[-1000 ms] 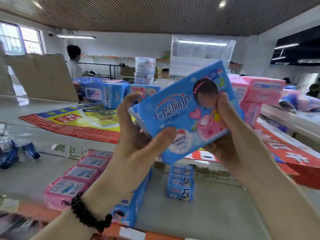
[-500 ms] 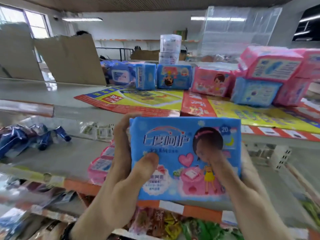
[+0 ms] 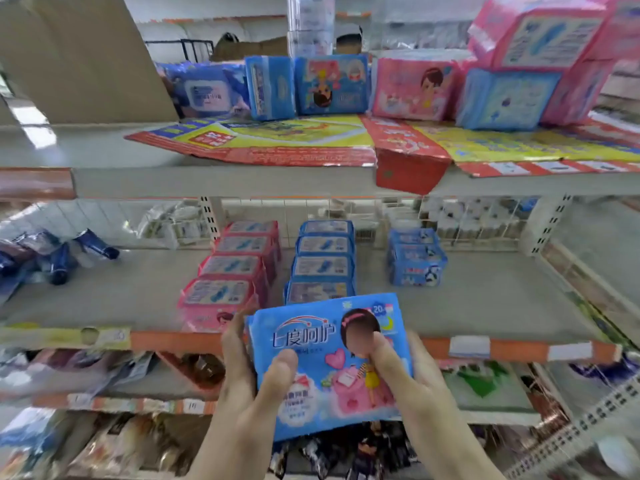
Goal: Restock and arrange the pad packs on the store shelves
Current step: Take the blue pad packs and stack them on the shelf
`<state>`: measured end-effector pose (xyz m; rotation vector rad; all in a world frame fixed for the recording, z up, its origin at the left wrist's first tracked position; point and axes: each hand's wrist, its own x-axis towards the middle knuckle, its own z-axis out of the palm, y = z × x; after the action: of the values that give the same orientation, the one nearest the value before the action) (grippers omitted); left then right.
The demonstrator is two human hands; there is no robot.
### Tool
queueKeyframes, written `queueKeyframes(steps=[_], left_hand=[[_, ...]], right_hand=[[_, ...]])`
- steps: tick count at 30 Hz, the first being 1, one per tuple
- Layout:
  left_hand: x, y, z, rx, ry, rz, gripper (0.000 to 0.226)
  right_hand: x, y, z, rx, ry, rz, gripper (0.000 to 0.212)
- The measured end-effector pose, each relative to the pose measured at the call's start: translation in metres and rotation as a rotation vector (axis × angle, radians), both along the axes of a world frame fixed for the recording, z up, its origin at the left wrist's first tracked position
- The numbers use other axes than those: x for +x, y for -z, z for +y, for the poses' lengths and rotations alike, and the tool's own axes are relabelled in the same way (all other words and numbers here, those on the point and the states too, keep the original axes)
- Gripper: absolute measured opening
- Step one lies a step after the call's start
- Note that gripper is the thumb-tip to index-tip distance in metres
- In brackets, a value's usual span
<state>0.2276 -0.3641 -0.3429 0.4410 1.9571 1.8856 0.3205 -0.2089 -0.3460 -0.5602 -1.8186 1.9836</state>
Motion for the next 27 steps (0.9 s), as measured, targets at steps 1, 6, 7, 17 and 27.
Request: queueKeyframes(steps=[1, 6, 7, 17, 27], left_hand=[[0.001, 0.008, 0.0, -0.002, 0.026, -0.016, 0.082], [0.017, 0.045, 0.0, -0.164, 0.066, -0.143, 0.091], [0.021, 0.053, -0.001, -0.201, 0.074, -0.152, 0.095], [0.033, 0.087, 0.019, -0.262, 0.168, -0.265, 0.097], [0.051, 0.085, 0.083, -0.207, 0.206, -0.226, 0.068]], right_hand=[[0.003, 0.008, 0.0, 0.023, 0.016, -0.029, 0.048], [0.019, 0.035, -0.003, 0.002, 0.154, -0.198, 0.049], [0.023, 0.042, -0.003, 0.0, 0.167, -0.226, 0.05], [0.041, 0.079, 0.023, 0.006, 0.091, -0.502, 0.018], [0.055, 0.093, 0.09, -0.015, 0.086, -0.28, 0.046]])
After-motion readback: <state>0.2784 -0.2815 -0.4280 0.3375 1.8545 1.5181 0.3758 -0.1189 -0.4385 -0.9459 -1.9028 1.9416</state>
